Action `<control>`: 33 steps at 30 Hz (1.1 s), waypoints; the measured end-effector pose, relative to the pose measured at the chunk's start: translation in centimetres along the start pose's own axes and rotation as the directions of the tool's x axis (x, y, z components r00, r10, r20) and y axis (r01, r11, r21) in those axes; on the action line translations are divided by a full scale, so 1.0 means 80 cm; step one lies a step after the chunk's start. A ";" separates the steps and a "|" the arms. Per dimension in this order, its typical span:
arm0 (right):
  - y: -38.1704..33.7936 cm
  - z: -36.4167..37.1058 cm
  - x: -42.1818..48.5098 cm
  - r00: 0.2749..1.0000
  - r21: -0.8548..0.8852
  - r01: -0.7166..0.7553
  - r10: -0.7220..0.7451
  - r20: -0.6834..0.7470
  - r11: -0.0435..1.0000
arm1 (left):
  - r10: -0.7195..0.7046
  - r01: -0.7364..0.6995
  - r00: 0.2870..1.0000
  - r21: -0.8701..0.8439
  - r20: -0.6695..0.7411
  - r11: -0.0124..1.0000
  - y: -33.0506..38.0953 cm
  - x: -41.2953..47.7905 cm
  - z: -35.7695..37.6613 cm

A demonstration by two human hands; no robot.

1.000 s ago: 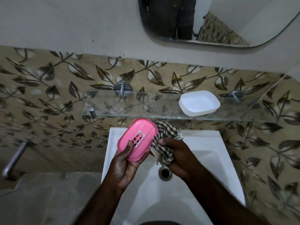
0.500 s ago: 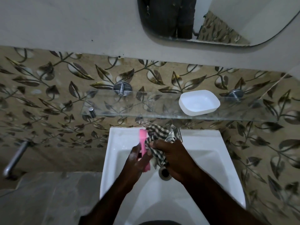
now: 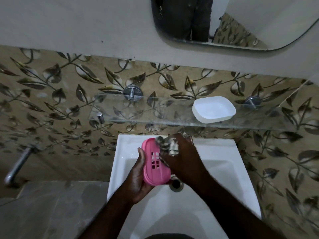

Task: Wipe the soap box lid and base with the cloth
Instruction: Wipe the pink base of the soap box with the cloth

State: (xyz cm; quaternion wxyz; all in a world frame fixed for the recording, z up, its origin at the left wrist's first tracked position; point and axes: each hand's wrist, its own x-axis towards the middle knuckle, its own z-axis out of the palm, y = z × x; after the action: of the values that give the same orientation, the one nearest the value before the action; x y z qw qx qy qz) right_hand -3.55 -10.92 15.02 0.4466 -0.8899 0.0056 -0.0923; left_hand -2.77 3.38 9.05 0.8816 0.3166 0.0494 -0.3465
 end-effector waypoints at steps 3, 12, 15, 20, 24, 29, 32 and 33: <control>-0.004 0.023 -0.009 0.975 -0.118 0.211 -0.201 0.093 0.970 | 0.015 -0.012 0.999 0.052 -0.052 0.999 0.001 0.000 0.010; 0.017 0.011 -0.007 0.843 -0.445 0.538 -0.451 0.294 0.716 | -0.016 0.043 0.988 0.167 -0.156 0.985 0.007 0.003 0.005; 0.018 0.007 0.002 0.944 -0.501 0.309 -0.324 0.060 0.808 | 0.078 -0.009 0.986 0.417 -0.148 0.909 0.008 0.006 0.018; -0.006 0.006 -0.029 0.996 -0.115 -0.060 0.066 0.053 0.992 | 0.277 -0.162 0.956 0.613 -0.097 0.773 0.007 -0.005 0.042; -0.017 -0.008 -0.049 0.894 0.495 -0.408 0.224 0.389 0.767 | 0.431 -0.325 0.902 0.607 -0.033 0.725 0.005 -0.009 0.052; -0.027 -0.025 -0.037 0.911 0.760 -0.412 0.220 0.348 0.502 | 0.446 -0.355 0.894 0.532 -0.047 0.769 0.019 -0.004 0.068; -0.036 -0.042 -0.020 0.940 0.806 -0.317 0.282 0.194 0.500 | 0.384 -0.269 0.918 0.554 -0.101 0.788 0.020 0.001 0.061; -0.037 -0.048 -0.016 0.954 0.747 -0.268 0.275 0.119 0.609 | 0.369 -0.240 0.918 0.542 -0.143 0.806 0.020 -0.001 0.058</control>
State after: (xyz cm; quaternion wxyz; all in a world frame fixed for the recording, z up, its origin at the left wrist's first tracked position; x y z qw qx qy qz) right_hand -5.69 -12.03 19.41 0.7844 -0.6113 0.1031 -0.0210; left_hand -2.42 1.57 13.63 0.7964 0.5835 0.0102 -0.1589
